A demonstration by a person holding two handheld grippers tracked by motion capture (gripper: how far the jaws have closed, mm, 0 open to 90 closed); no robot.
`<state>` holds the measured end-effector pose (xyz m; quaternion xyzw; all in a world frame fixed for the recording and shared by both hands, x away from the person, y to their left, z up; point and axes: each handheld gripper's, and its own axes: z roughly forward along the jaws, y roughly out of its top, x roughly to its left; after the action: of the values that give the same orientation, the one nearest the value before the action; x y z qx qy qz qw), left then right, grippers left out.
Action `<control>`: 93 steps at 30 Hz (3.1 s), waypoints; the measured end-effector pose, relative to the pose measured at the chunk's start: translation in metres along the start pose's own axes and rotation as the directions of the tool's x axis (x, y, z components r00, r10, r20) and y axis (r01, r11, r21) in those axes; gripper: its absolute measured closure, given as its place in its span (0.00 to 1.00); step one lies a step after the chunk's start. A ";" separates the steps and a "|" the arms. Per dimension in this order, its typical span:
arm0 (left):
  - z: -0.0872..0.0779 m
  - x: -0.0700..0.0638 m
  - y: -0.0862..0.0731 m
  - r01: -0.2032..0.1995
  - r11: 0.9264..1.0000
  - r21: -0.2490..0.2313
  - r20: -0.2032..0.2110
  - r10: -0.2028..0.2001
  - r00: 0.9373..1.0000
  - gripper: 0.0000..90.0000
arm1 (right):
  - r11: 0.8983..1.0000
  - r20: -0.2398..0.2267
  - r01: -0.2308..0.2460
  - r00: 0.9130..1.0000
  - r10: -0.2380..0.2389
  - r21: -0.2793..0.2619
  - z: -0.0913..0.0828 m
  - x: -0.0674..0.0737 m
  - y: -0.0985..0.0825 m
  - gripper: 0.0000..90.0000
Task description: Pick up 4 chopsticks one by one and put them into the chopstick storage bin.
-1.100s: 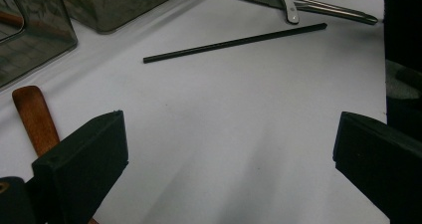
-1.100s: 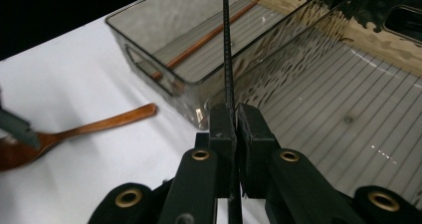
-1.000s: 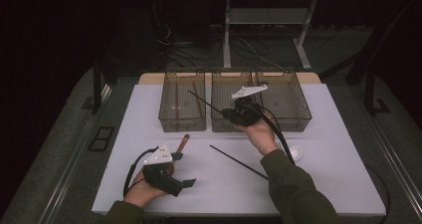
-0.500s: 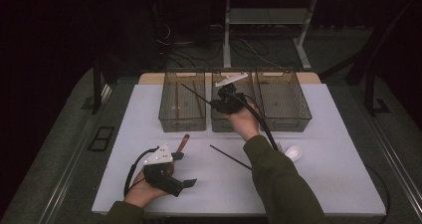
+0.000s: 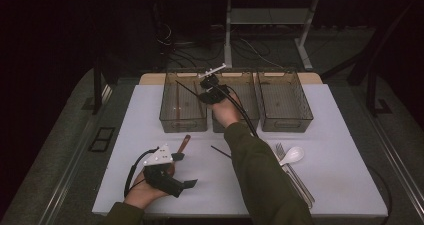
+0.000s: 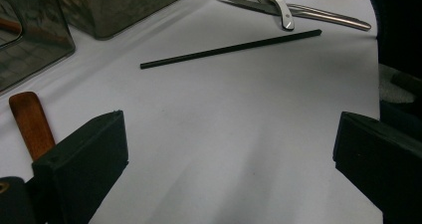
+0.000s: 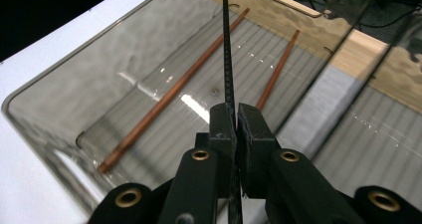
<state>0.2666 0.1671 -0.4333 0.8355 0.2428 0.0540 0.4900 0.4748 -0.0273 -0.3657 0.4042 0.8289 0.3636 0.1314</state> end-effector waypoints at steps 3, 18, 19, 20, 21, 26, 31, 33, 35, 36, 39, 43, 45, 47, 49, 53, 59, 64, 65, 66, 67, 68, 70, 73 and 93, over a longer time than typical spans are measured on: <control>0.000 0.000 0.000 0.002 1.000 -0.007 0.001 -0.002 1.000 0.01 | 1.000 0.002 -0.012 1.000 0.012 0.007 0.009 0.003 0.004 0.95; 0.000 0.000 0.000 0.008 1.000 -0.008 0.004 -0.008 1.000 0.01 | 0.999 -0.039 -0.035 0.999 0.036 0.026 0.029 0.013 0.006 0.95; 0.000 0.000 0.000 0.009 1.000 -0.008 0.003 -0.009 1.000 0.01 | 0.999 -0.041 -0.033 0.999 0.035 0.027 0.029 0.014 0.006 0.95; 0.000 0.000 0.000 0.008 1.000 -0.007 0.004 -0.008 1.000 0.01 | 0.999 -0.040 -0.032 0.999 0.033 0.028 0.029 0.014 0.006 0.95; 0.000 0.000 0.000 0.008 1.000 -0.007 0.003 -0.008 1.000 0.00 | 0.999 -0.046 -0.033 0.998 0.034 0.030 0.030 0.015 0.006 0.95; 0.000 0.000 0.000 0.008 1.000 -0.009 0.004 -0.008 1.000 0.01 | 0.999 -0.050 -0.029 0.998 0.030 0.014 0.029 0.015 0.006 0.85; 0.000 0.000 0.000 0.007 1.000 -0.007 0.004 -0.006 1.000 0.01 | 0.999 -0.060 -0.032 0.998 0.031 -0.014 0.019 0.013 0.005 0.78; 0.000 0.001 0.000 -0.001 1.000 -0.006 0.003 0.001 1.000 0.01 | 0.999 -0.074 -0.035 0.997 0.033 -0.026 0.014 0.011 0.004 0.74; 0.000 0.001 0.000 0.002 1.000 -0.006 0.001 -0.002 1.000 0.01 | 0.998 -0.098 -0.039 0.995 0.035 -0.040 0.008 0.010 0.001 0.71; 0.000 0.001 0.001 0.001 1.000 -0.004 0.001 -0.001 1.000 0.01 | 0.998 -0.114 -0.039 0.993 0.034 -0.040 0.005 0.008 0.000 0.69; 0.001 0.000 0.001 0.001 1.000 0.000 0.001 -0.001 1.000 0.01 | 0.998 -0.138 -0.028 0.990 0.020 -0.060 -0.006 0.006 -0.006 0.63; 0.001 0.000 0.001 0.000 1.000 0.001 0.000 0.000 1.000 0.00 | 0.996 -0.156 -0.019 0.988 0.004 -0.092 -0.020 0.002 -0.015 0.56; 0.001 0.000 0.001 0.001 1.000 0.000 0.001 -0.001 1.000 0.01 | 0.994 -0.176 -0.020 0.984 0.001 -0.109 -0.028 0.000 -0.021 0.53; 0.001 0.000 0.001 0.004 1.000 -0.002 0.000 -0.004 1.000 0.01 | 0.994 -0.180 -0.006 0.984 -0.014 -0.111 -0.034 -0.002 -0.025 0.51; 0.001 0.000 0.001 0.003 1.000 0.000 0.000 -0.003 1.000 0.00 | 0.993 -0.184 0.012 0.982 -0.034 -0.118 -0.042 -0.003 -0.030 0.49; 0.001 0.000 0.000 0.003 1.000 0.003 0.001 -0.003 1.000 0.01 | 0.991 -0.190 0.036 0.980 -0.060 -0.126 -0.055 -0.007 -0.041 0.45; 0.002 -0.001 0.000 0.008 1.000 -0.001 -0.001 -0.008 1.000 0.01 | 0.990 -0.195 0.056 0.978 -0.081 -0.130 -0.071 -0.013 -0.057 0.39; 0.002 0.000 -0.001 0.008 1.000 0.005 0.000 -0.008 1.000 0.00 | 0.987 -0.196 0.082 0.975 -0.108 -0.135 -0.083 -0.013 -0.072 0.36; 0.002 0.000 -0.001 0.007 1.000 0.005 0.000 -0.007 1.000 0.01 | 0.987 -0.198 0.090 0.973 -0.115 -0.133 -0.085 -0.013 -0.075 0.36; 0.002 -0.001 -0.001 0.008 1.000 0.005 -0.003 -0.008 1.000 0.01 | 0.988 -0.201 0.088 0.973 -0.112 -0.125 -0.087 -0.012 -0.078 0.35; 0.002 -0.001 -0.001 0.008 1.000 0.004 -0.002 -0.008 1.000 0.01 | 0.987 -0.204 0.101 0.971 -0.125 -0.124 -0.088 -0.012 -0.081 0.35; 0.002 -0.001 -0.001 0.008 1.000 0.005 -0.002 -0.008 1.000 0.01 | 0.987 -0.209 0.104 0.970 -0.128 -0.123 -0.090 -0.012 -0.083 0.35; 0.002 -0.001 -0.001 0.007 1.000 0.005 -0.002 -0.007 1.000 0.01 | 0.987 -0.210 0.107 0.969 -0.130 -0.119 -0.093 -0.012 -0.089 0.34; 0.001 0.000 -0.001 0.004 1.000 0.009 -0.004 -0.004 1.000 0.01 | 0.987 -0.219 0.111 0.966 -0.135 -0.121 -0.099 -0.012 -0.098 0.34; 0.002 0.000 -0.001 0.011 1.000 0.013 -0.008 -0.011 1.000 0.01 | 0.989 -0.238 0.116 0.962 -0.133 -0.087 -0.128 -0.019 -0.160 0.36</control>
<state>0.2666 0.1659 -0.4354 0.8371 0.2495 0.0531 0.4840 0.3291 -0.1708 -0.3905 0.2985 0.8488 0.4313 0.0660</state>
